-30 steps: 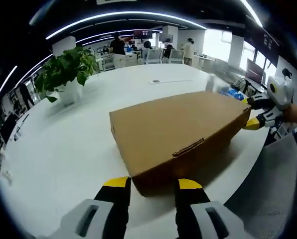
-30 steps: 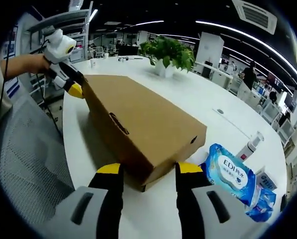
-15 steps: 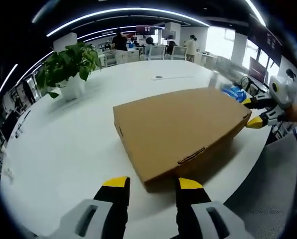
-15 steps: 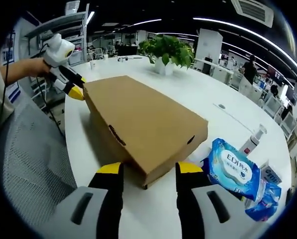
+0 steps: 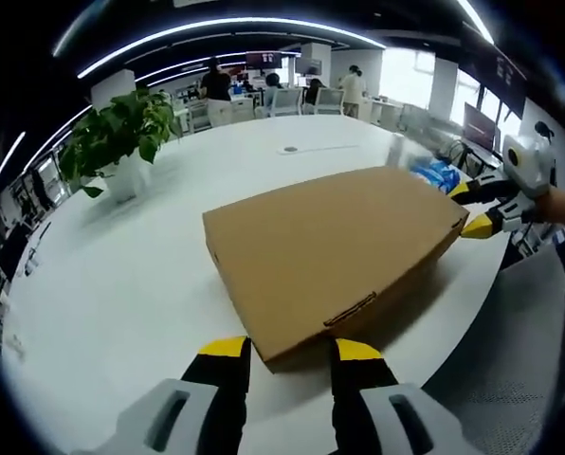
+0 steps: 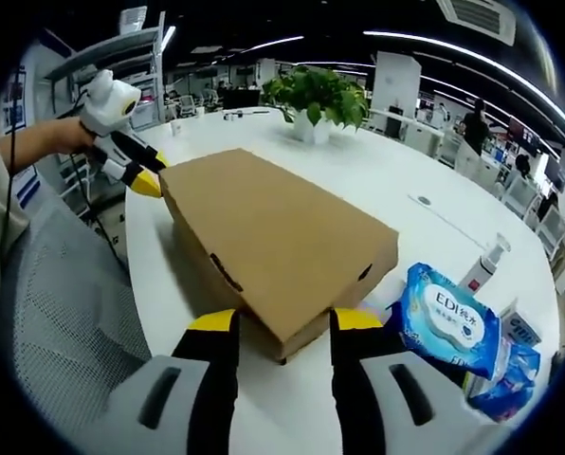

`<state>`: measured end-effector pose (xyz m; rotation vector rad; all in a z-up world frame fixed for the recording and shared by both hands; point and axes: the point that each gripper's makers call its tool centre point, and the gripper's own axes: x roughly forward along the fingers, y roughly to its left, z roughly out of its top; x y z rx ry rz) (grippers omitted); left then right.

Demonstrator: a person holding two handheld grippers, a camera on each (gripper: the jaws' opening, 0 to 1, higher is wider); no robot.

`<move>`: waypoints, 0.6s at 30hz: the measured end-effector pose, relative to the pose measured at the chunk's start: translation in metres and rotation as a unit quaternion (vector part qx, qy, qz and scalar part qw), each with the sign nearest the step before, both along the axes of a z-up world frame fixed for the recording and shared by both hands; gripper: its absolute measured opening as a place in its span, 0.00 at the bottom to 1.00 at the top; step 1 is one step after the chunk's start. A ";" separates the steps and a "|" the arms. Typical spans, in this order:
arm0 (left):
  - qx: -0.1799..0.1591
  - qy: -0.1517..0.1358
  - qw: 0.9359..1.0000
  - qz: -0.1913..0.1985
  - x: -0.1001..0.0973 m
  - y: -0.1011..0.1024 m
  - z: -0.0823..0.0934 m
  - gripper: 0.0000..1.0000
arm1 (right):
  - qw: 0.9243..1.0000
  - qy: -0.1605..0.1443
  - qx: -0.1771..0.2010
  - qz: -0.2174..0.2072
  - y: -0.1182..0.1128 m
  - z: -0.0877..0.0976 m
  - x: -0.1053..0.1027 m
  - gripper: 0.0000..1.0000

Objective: Operate the shoe box by opening the lid, removing the specified soft item, and placing it in the target area until the item is outside and the box remains undamaged.

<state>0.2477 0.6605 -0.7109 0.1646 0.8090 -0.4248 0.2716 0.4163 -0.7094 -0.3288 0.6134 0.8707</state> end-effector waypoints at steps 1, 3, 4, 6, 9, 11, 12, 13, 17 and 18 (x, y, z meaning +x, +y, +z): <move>0.000 0.002 1.000 0.000 0.000 0.000 -0.002 0.33 | 1.000 0.004 0.000 -0.002 0.000 -0.006 0.000 0.34; 0.004 0.003 1.000 -0.001 0.001 0.000 -0.005 0.33 | 1.000 0.005 0.000 -0.003 0.000 -0.007 0.000 0.34; 0.004 0.002 1.000 -0.001 0.002 0.000 -0.006 0.33 | 1.000 0.005 0.002 -0.004 0.000 -0.007 0.001 0.34; 0.003 0.001 1.000 0.001 0.005 0.001 -0.006 0.34 | 1.000 0.001 0.008 -0.006 0.000 -0.007 0.003 0.34; 0.004 0.001 1.000 -0.001 0.009 0.001 -0.006 0.34 | 1.000 0.008 0.010 -0.008 0.001 -0.009 0.005 0.33; 0.005 0.002 1.000 -0.003 0.013 0.001 -0.006 0.34 | 1.000 0.005 0.008 -0.007 0.001 -0.010 0.008 0.33; 0.005 0.002 1.000 -0.004 0.015 0.001 -0.006 0.34 | 1.000 0.006 0.008 -0.009 0.001 -0.009 0.010 0.33; 0.006 0.002 1.000 -0.004 0.017 0.001 -0.006 0.34 | 1.000 0.006 0.009 -0.010 0.001 -0.009 0.012 0.33; 0.007 0.000 1.000 -0.005 0.026 0.001 -0.006 0.34 | 1.000 0.003 0.007 -0.011 0.002 -0.009 0.021 0.33; 0.006 -0.001 1.000 -0.005 0.029 0.001 -0.006 0.34 | 1.000 0.002 0.005 -0.011 0.002 -0.009 0.024 0.34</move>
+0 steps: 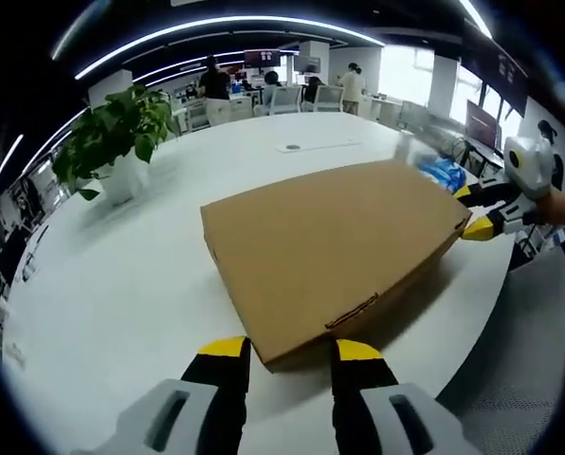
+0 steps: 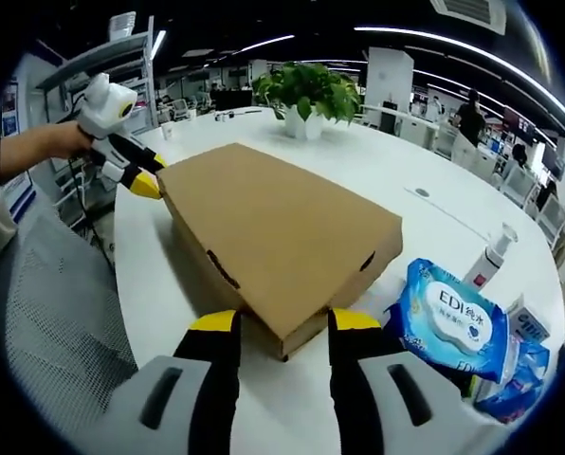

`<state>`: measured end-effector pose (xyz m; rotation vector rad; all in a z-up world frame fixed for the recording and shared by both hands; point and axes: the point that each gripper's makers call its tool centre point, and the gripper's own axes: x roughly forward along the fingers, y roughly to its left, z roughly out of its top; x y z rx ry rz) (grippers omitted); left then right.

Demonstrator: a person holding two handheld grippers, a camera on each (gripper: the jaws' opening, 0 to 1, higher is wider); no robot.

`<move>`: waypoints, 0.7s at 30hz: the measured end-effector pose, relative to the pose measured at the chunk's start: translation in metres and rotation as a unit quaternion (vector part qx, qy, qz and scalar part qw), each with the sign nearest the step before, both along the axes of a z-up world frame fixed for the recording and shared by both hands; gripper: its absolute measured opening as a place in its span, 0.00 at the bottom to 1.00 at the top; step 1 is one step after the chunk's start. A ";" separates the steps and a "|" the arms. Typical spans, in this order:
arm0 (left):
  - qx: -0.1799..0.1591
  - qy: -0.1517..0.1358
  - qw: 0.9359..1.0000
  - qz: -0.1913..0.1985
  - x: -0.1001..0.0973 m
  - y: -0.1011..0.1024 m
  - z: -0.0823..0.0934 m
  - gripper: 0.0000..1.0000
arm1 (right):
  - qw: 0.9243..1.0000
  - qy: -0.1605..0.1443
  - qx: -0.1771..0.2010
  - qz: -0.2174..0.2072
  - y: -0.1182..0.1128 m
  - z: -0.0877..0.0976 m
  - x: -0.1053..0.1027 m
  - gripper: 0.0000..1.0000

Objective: Operate the shoe box by opening the lid, removing the specified soft item, and placing it in the target area until the item is outside and the box remains undamaged.

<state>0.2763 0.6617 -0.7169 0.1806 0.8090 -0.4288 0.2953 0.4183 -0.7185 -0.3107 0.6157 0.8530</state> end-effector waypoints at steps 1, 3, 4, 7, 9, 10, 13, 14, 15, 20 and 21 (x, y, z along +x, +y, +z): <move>0.000 0.000 1.000 0.000 0.001 0.000 0.000 0.34 | 1.000 0.000 -0.001 0.000 0.000 0.000 0.001 0.34; 0.000 0.000 1.000 -0.001 0.007 0.000 0.000 0.34 | 1.000 -0.001 -0.002 0.001 0.000 0.000 0.008 0.34; 0.000 0.000 1.000 -0.001 0.009 0.000 0.000 0.34 | 1.000 -0.001 -0.003 0.001 0.000 0.000 0.010 0.34; -0.001 0.000 1.000 -0.002 0.015 0.000 0.000 0.34 | 1.000 -0.003 -0.004 0.002 -0.001 0.000 0.016 0.34; -0.002 -0.001 1.000 -0.002 0.020 0.000 0.000 0.34 | 1.000 -0.003 -0.005 0.002 -0.001 0.000 0.021 0.34; -0.002 -0.001 1.000 -0.002 0.022 -0.001 0.000 0.34 | 1.000 -0.003 -0.005 0.002 -0.001 -0.001 0.022 0.34; -0.004 -0.002 1.000 -0.003 0.028 -0.001 0.000 0.34 | 1.000 -0.006 -0.009 0.002 -0.001 -0.001 0.028 0.34; -0.004 -0.002 1.000 -0.003 0.031 -0.001 0.000 0.34 | 1.000 -0.007 -0.010 0.002 -0.002 -0.001 0.031 0.34; -0.004 -0.002 1.000 -0.003 0.033 -0.002 0.000 0.34 | 1.000 -0.007 -0.010 0.002 -0.002 -0.001 0.033 0.34; -0.003 -0.001 1.000 -0.006 0.043 -0.004 -0.002 0.34 | 1.000 -0.009 -0.012 0.000 -0.005 -0.001 0.044 0.34; -0.003 0.001 1.000 -0.007 0.045 -0.005 -0.003 0.34 | 1.000 -0.010 -0.013 -0.001 -0.005 -0.001 0.046 0.34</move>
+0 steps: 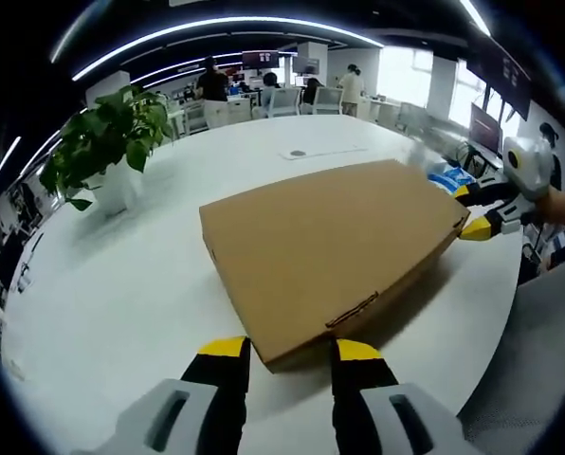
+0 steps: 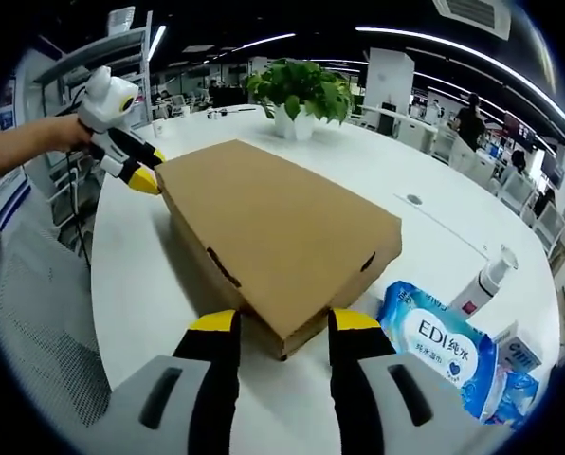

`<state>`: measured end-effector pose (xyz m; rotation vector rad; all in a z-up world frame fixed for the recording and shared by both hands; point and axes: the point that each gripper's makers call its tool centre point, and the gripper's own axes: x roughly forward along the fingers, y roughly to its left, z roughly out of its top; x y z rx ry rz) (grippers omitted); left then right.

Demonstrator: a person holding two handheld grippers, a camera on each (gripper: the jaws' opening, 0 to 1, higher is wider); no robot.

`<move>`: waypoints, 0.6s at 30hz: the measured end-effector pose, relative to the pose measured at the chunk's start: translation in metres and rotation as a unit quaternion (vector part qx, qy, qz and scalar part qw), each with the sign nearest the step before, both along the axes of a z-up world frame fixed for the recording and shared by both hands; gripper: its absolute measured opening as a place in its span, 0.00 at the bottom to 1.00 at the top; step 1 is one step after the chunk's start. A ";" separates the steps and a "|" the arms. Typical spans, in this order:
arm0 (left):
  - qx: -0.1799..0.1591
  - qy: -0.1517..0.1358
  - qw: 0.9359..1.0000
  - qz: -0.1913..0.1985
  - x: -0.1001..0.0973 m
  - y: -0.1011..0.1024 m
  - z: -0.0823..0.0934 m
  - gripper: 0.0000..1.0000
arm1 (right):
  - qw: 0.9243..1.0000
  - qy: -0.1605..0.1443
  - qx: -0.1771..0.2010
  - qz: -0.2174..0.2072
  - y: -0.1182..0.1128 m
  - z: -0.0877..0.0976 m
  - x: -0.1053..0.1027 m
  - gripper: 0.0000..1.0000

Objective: Operate the shoe box by opening the lid, removing the specified soft item, and placing it in the target area until the item is outside and the box remains undamaged.

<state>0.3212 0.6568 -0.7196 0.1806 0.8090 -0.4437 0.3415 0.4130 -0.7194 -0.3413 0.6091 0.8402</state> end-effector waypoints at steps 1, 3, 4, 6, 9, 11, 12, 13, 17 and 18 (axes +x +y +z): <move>0.001 0.001 1.000 -0.001 0.001 -0.001 -0.001 0.34 | 1.000 0.000 -0.001 -0.001 0.000 0.000 0.002 0.34; 0.002 0.000 1.000 -0.003 0.004 -0.003 0.000 0.34 | 1.000 -0.003 -0.005 -0.001 -0.001 0.000 0.005 0.34; 0.001 0.000 1.000 -0.003 0.006 -0.003 0.000 0.34 | 1.000 -0.004 -0.005 -0.002 -0.002 -0.001 0.007 0.34; 0.000 -0.002 1.000 -0.002 0.010 -0.004 0.000 0.34 | 1.000 -0.004 -0.005 -0.003 -0.003 -0.001 0.011 0.34; -0.001 -0.003 1.000 -0.002 0.014 -0.006 0.000 0.34 | 1.000 -0.004 -0.002 -0.007 -0.005 -0.001 0.017 0.35; -0.002 -0.004 1.000 -0.002 0.018 -0.007 0.000 0.34 | 1.000 -0.003 0.000 -0.010 -0.006 -0.001 0.019 0.35; -0.003 -0.004 1.000 -0.002 0.019 -0.007 0.000 0.34 | 1.000 -0.004 0.000 -0.011 -0.006 -0.001 0.020 0.35; -0.003 -0.005 1.000 -0.002 0.020 -0.007 0.000 0.34 | 1.000 -0.004 0.000 -0.013 -0.006 -0.001 0.021 0.35; -0.004 -0.006 1.000 -0.004 0.026 -0.008 -0.001 0.34 | 1.000 -0.006 0.000 -0.018 -0.007 -0.001 0.024 0.35; -0.004 -0.006 1.000 -0.005 0.027 -0.009 -0.001 0.34 | 1.000 -0.006 0.000 -0.019 -0.007 -0.001 0.025 0.35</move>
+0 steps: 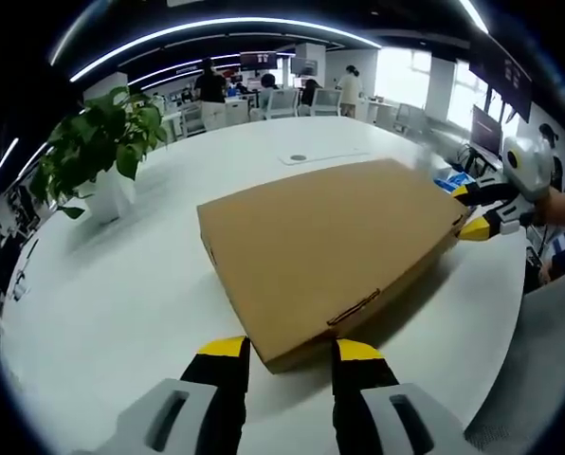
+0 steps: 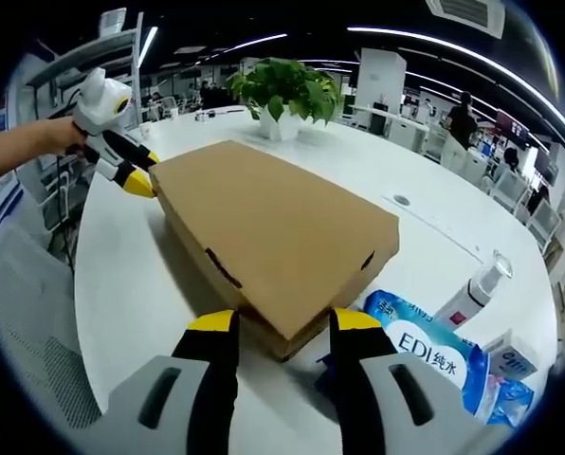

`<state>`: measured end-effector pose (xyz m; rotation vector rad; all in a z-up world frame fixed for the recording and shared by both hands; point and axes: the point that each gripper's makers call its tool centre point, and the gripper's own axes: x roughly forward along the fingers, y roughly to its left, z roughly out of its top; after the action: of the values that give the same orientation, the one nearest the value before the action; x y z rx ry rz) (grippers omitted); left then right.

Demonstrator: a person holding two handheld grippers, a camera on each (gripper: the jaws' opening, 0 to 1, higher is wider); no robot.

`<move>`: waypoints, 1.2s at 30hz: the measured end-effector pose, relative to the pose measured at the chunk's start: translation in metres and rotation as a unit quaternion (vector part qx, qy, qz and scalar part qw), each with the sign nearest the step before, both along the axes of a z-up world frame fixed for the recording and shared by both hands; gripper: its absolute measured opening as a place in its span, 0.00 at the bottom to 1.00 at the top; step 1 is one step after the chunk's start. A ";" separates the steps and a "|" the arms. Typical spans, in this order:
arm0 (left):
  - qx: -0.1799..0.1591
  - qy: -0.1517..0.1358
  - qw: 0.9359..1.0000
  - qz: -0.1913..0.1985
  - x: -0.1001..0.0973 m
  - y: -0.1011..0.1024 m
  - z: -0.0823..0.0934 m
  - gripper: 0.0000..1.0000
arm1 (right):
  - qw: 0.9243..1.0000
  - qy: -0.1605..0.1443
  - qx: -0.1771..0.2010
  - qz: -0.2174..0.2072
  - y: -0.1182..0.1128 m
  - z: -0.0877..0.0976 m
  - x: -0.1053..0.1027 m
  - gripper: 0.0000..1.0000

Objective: Operate the shoe box by opening the lid, removing the specified soft item, and placing it in the target area until the item is outside and the box remains undamaged.

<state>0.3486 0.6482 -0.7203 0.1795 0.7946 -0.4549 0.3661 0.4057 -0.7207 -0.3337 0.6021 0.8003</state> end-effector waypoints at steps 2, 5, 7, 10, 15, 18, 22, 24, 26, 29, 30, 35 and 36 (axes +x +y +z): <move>0.000 0.000 1.000 -0.002 0.002 -0.001 0.000 0.34 | 1.000 0.000 0.001 -0.003 -0.001 0.000 0.001 0.35; 0.000 0.000 1.000 -0.004 0.004 -0.001 0.000 0.34 | 1.000 -0.001 0.001 -0.005 -0.001 0.000 0.003 0.35; 0.000 -0.001 1.000 -0.006 0.005 -0.002 0.000 0.34 | 1.000 -0.002 0.001 -0.007 -0.002 0.000 0.004 0.35; 0.001 0.000 1.000 -0.008 0.008 -0.002 0.000 0.34 | 1.000 -0.002 0.001 -0.009 -0.003 0.000 0.006 0.35; 0.002 -0.001 1.000 -0.011 0.010 -0.002 0.000 0.34 | 1.000 -0.003 -0.001 -0.008 -0.003 -0.001 0.008 0.35; 0.001 -0.001 1.000 -0.010 0.011 -0.002 -0.001 0.34 | 1.000 -0.003 -0.003 -0.006 -0.003 -0.001 0.009 0.35; 0.001 -0.001 1.000 -0.010 0.011 -0.002 -0.001 0.34 | 1.000 -0.004 -0.004 -0.006 -0.003 -0.001 0.010 0.35; 0.000 -0.002 1.000 -0.009 0.011 -0.001 0.000 0.34 | 1.000 -0.004 -0.005 -0.006 -0.003 -0.001 0.010 0.36; -0.004 0.003 1.000 -0.004 0.010 -0.001 -0.001 0.34 | 1.000 -0.004 -0.003 -0.009 -0.004 -0.001 0.010 0.36; -0.007 0.002 1.000 -0.001 0.009 0.001 0.001 0.35 | 1.000 -0.004 -0.001 -0.014 -0.005 0.000 0.009 0.35; -0.006 -0.001 1.000 0.001 0.008 0.002 0.002 0.35 | 1.000 -0.006 -0.001 -0.014 -0.005 0.000 0.009 0.36; -0.008 -0.006 1.000 0.008 0.002 0.007 0.005 0.42 | 1.000 -0.010 0.003 -0.021 -0.011 0.007 0.006 0.39; -0.007 -0.009 1.000 0.009 0.000 0.008 0.006 0.43 | 1.000 -0.013 0.004 -0.023 -0.013 0.010 0.005 0.39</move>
<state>0.3485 0.6562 -0.7142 0.1628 0.7744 -0.4412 0.3714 0.3930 -0.7109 -0.3216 0.5801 0.7538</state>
